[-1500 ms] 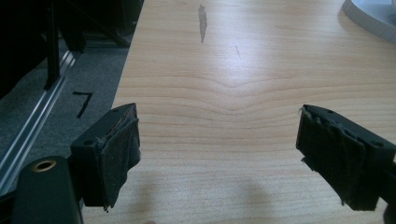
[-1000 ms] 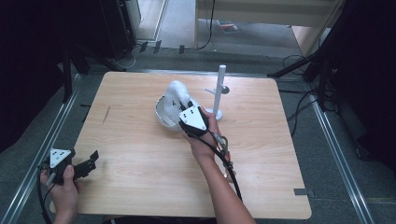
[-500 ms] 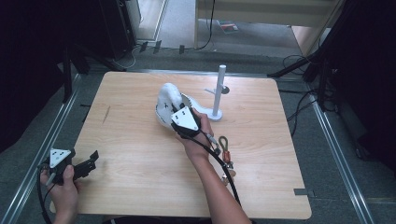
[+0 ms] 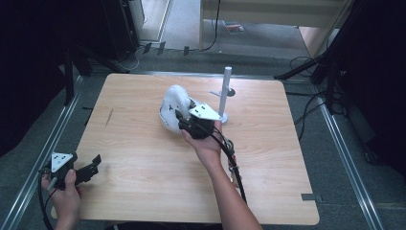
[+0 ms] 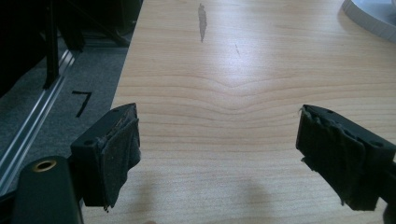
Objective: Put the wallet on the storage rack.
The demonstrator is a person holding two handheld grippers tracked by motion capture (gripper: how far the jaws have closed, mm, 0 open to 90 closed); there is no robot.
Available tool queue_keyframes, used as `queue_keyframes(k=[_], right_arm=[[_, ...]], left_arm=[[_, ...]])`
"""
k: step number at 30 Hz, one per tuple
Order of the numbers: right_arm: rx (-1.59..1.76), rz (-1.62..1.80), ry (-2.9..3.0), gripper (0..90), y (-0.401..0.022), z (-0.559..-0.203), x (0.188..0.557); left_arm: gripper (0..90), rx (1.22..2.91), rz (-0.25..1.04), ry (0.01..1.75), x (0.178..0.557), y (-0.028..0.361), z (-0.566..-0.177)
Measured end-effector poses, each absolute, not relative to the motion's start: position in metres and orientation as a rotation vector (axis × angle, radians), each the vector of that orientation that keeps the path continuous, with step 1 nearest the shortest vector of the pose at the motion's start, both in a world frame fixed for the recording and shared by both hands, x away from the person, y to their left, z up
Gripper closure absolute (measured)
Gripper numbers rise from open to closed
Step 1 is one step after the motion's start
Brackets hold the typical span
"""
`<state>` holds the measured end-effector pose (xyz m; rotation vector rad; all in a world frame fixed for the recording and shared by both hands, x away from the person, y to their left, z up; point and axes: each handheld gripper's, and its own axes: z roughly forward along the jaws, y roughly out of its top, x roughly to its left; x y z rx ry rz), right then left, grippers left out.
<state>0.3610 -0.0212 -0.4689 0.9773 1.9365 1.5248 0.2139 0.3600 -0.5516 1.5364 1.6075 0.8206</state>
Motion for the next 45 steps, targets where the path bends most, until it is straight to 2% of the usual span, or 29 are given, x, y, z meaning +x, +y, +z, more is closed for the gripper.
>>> queue_keyframes(k=[9,15,18,23,27,34,45], right_arm=[[1.045,1.477,1.987,44.2,-0.023,-0.476,0.367],[1.092,1.449,2.042,43.6,-0.023,-0.482,0.373],[1.094,1.399,2.070,48.6,-0.022,-0.485,0.374],[1.059,1.361,2.074,69.5,-0.021,-0.482,0.374],[0.970,1.309,2.070,76.7,-0.019,-0.477,0.372],[0.833,1.185,1.998,79.1,-0.013,-0.475,0.372],[0.918,1.195,2.016,77.8,-0.010,-0.490,0.381]], left_arm=[[14.3,1.537,0.821,1.607,0.214,0.360,-0.552],[14.4,1.537,0.819,1.606,0.214,0.360,-0.552],[14.4,1.539,0.818,1.607,0.214,0.360,-0.552],[14.4,1.538,0.820,1.607,0.214,0.360,-0.552],[14.4,1.539,0.820,1.608,0.214,0.360,-0.552],[14.4,1.538,0.819,1.607,0.214,0.360,-0.552],[14.4,1.545,0.815,1.608,0.214,0.360,-0.552]])
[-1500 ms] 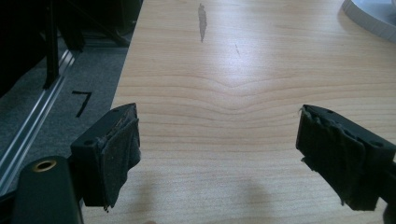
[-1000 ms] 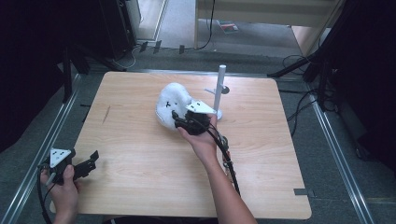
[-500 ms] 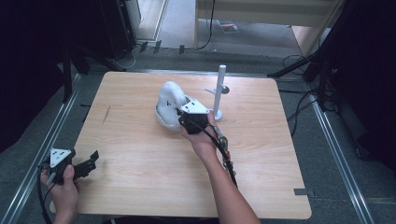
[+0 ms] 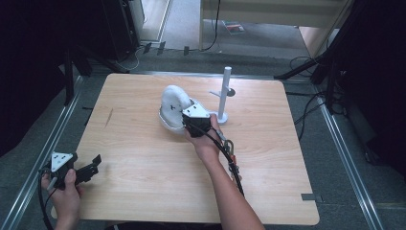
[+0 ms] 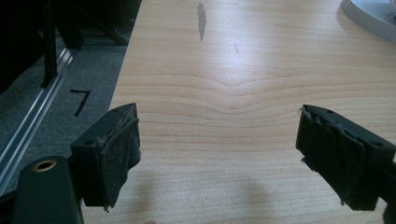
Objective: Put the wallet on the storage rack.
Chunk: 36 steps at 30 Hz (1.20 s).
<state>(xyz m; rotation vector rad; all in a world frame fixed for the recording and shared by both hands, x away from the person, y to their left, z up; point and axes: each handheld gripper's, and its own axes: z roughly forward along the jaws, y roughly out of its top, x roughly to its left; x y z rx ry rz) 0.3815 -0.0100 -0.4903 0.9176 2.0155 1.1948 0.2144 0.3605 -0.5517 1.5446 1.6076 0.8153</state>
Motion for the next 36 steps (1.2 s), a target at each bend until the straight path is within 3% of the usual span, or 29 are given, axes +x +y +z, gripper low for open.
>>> queue_keyframes(k=[12,17,19,23,25,28,33,36], right_arm=[[0.913,1.117,2.102,75.9,-0.004,-0.511,0.385],[0.986,1.205,2.095,49.4,-0.005,-0.502,0.383],[0.976,1.246,2.075,46.5,-0.007,-0.496,0.382],[1.011,1.337,2.021,51.2,-0.015,-0.484,0.381],[1.037,1.363,2.005,65.9,-0.018,-0.480,0.381],[1.039,1.351,2.007,74.5,-0.020,-0.480,0.382],[1.043,1.323,2.008,76.3,-0.019,-0.485,0.384],[1.056,1.320,2.006,67.8,-0.020,-0.484,0.384]], left_arm=[[14.5,1.545,0.818,1.606,0.215,0.360,-0.552],[14.5,1.547,0.814,1.606,0.214,0.361,-0.552],[14.5,1.545,0.812,1.608,0.214,0.361,-0.552],[14.5,1.546,0.818,1.607,0.215,0.360,-0.552],[14.5,1.547,0.817,1.607,0.215,0.360,-0.552],[14.5,1.546,0.817,1.606,0.215,0.360,-0.552],[14.5,1.540,0.813,1.610,0.215,0.360,-0.552],[14.5,1.540,0.812,1.611,0.215,0.360,-0.552]])
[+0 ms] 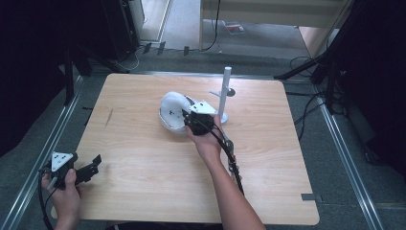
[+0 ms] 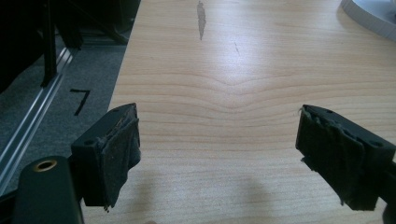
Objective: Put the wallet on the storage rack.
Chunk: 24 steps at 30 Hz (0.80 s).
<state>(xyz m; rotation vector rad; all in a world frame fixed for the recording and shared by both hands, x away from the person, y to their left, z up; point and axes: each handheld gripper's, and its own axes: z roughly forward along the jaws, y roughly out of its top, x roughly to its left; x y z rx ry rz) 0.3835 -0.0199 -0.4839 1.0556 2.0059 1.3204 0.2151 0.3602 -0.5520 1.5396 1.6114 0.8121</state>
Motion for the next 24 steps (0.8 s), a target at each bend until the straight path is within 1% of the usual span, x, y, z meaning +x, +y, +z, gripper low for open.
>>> queue_keyframes(k=[2,3,4,7,12,19,24], right_arm=[[1.049,1.308,2.009,56.0,-0.020,-0.483,0.381],[1.040,1.307,2.008,51.8,-0.020,-0.482,0.380],[1.044,1.306,2.014,48.0,-0.021,-0.480,0.378],[1.076,1.271,2.035,40.3,-0.025,-0.474,0.372],[1.073,1.261,2.020,34.9,-0.037,-0.461,0.358],[1.095,1.158,2.017,26.3,-0.051,-0.448,0.336],[1.154,1.101,2.054,16.0,-0.058,-0.444,0.324]], left_arm=[[14.5,1.540,0.811,1.612,0.215,0.360,-0.552],[14.5,1.540,0.811,1.612,0.215,0.360,-0.552],[14.5,1.540,0.812,1.611,0.215,0.360,-0.552],[14.5,1.539,0.812,1.609,0.215,0.360,-0.552],[14.5,1.541,0.813,1.612,0.215,0.360,-0.552],[14.5,1.542,0.812,1.613,0.215,0.360,-0.552],[14.5,1.538,0.812,1.613,0.215,0.360,-0.552]])
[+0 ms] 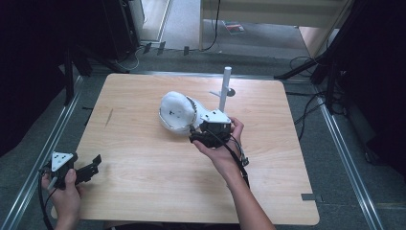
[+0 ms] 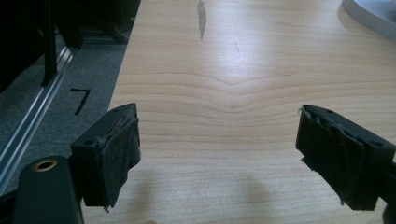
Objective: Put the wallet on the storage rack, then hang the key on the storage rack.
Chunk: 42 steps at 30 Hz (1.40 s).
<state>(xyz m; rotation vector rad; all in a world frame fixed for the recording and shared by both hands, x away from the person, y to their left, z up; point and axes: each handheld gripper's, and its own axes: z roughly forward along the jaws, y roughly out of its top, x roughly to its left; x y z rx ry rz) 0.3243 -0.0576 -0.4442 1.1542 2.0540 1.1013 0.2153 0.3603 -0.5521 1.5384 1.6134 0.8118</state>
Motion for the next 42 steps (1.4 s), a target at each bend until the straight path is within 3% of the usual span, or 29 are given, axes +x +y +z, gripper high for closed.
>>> queue_keyframes(k=[13,23,30,42], right_arm=[[1.457,0.936,2.132,0.0,-0.077,-0.447,0.309],[1.613,0.803,2.139,3.1,-0.090,-0.448,0.304],[1.753,0.647,2.161,13.2,-0.109,-0.455,0.308],[1.926,0.499,2.147,12.2,-0.123,-0.474,0.317]], left_arm=[[14.5,1.541,0.811,1.616,0.215,0.360,-0.552],[14.5,1.541,0.810,1.616,0.215,0.360,-0.552],[14.5,1.544,0.809,1.615,0.216,0.360,-0.552],[14.5,1.547,0.807,1.623,0.217,0.360,-0.552]])
